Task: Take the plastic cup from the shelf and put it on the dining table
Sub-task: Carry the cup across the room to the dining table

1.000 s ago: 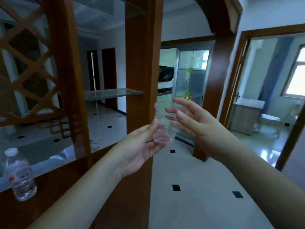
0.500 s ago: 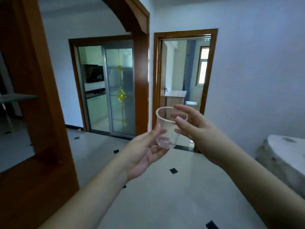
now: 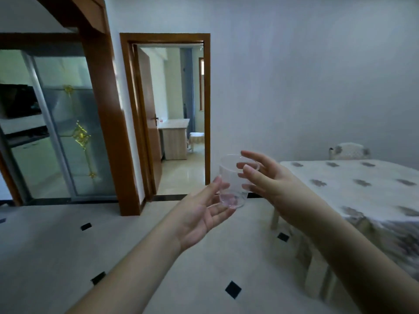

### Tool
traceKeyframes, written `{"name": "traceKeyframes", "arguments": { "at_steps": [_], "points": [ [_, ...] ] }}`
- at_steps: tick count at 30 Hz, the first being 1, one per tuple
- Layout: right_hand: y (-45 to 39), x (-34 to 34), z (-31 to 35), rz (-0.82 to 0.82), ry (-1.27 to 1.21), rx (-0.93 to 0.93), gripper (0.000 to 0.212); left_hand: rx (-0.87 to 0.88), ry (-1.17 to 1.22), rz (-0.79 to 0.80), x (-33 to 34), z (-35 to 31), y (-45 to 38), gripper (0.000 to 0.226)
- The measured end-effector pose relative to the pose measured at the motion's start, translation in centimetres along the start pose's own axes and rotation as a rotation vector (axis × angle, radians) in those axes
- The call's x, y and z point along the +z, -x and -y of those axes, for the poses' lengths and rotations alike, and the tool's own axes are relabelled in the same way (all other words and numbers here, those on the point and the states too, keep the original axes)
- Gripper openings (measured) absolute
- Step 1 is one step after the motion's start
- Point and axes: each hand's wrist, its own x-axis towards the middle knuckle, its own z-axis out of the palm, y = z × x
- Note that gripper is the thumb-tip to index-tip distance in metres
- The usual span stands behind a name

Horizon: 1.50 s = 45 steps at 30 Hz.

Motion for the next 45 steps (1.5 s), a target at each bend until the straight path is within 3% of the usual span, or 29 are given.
{"name": "traceKeyframes", "arguments": {
  "at_steps": [5, 7, 13, 19, 26, 29, 45],
  "points": [
    [0.0, -3.5, -1.3, -0.083, 0.039, 0.061, 0.082, -0.044, -0.038, 0.113, 1.6, 1.8, -5.2, 0.036],
    [-0.5, -4.5, -1.9, -0.114, 0.049, 0.079, 0.078, -0.062, -0.049, 0.146, 2.1, 2.4, -7.1, 0.033],
    [-4.3, -5.3, -4.0, -0.254, 0.080, 0.066, 0.069, -0.079, -0.031, 0.246, 2.0, 2.1, -12.4, 0.052],
    [-10.4, -4.0, -6.0, -0.320, 0.079, 0.055, 0.070, -0.057, -0.018, 0.231, -1.1, 0.1, -17.8, 0.055],
    [-15.6, -4.4, -8.8, -0.407, 0.048, 0.044, 0.060, -0.079, -0.107, 0.276, -2.9, -2.2, -23.8, 0.052],
    [-17.4, -5.6, -10.0, -0.457, 0.058, 0.025, 0.062, -0.094, -0.107, 0.278, -2.2, -2.4, -26.5, 0.040],
    [-29.6, -20.1, -17.3, -0.429, 0.033, -0.013, 0.070, -0.038, -0.126, 0.309, 3.6, -1.2, -45.8, 0.039]
  ]
}}
